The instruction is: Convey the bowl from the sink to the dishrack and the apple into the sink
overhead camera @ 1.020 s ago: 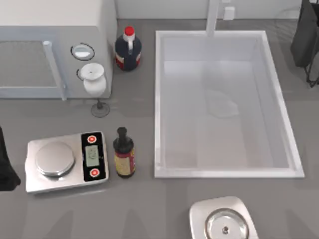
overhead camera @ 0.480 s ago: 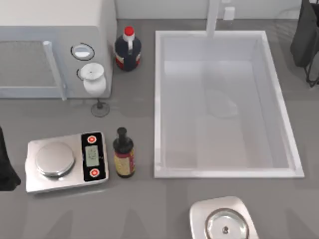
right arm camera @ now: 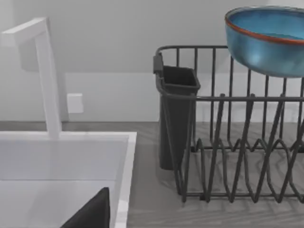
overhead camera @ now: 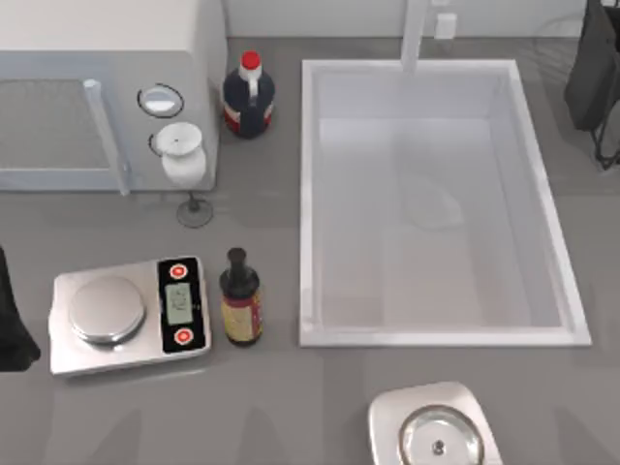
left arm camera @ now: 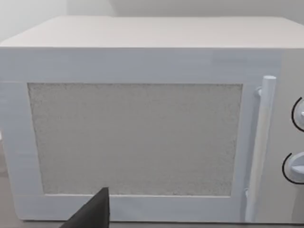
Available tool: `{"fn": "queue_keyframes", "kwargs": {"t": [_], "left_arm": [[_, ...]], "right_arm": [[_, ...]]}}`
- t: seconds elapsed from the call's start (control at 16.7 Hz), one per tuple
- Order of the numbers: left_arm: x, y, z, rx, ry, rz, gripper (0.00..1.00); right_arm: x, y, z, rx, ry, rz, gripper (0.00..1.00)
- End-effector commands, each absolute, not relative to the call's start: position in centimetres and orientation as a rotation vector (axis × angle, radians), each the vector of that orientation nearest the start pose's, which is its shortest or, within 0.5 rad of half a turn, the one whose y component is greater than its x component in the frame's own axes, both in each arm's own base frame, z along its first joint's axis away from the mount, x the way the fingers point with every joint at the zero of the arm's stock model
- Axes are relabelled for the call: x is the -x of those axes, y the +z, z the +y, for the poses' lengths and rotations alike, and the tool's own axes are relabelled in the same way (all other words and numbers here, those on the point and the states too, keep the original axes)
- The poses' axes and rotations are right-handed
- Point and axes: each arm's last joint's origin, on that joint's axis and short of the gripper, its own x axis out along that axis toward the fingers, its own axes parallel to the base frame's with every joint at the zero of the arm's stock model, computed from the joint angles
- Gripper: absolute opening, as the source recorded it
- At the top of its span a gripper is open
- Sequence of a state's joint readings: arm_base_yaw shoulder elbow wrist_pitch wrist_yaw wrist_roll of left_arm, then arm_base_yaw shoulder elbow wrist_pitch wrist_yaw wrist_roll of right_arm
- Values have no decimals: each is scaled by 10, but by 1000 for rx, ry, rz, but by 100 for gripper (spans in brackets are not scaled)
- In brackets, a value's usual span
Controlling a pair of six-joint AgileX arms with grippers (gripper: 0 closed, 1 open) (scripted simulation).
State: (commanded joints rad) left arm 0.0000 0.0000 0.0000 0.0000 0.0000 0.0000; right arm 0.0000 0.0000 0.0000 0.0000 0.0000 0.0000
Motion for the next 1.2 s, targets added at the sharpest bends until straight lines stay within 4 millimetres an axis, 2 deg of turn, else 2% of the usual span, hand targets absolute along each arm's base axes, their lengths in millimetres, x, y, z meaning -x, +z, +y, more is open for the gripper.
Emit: {"fn": "queue_keyframes", "kwargs": {"t": [0.36, 0.6, 0.78, 0.9, 1.2], "left_arm": [[-106, 160, -1, 0, 0, 0, 100], [-106, 160, -1, 0, 0, 0, 100], [-106, 160, -1, 0, 0, 0, 100], [-106, 160, -1, 0, 0, 0, 100], [-106, 160, -1, 0, 0, 0, 100]], "right_arm": [[-106, 160, -1, 0, 0, 1, 100], [-107, 177, -3, 27, -16, 93, 100], [-116, 199, -8, 60, -46, 270, 100], [-129, 213, -13, 80, -67, 432, 100], [-184, 233, -36, 94, -92, 909, 100]]}}
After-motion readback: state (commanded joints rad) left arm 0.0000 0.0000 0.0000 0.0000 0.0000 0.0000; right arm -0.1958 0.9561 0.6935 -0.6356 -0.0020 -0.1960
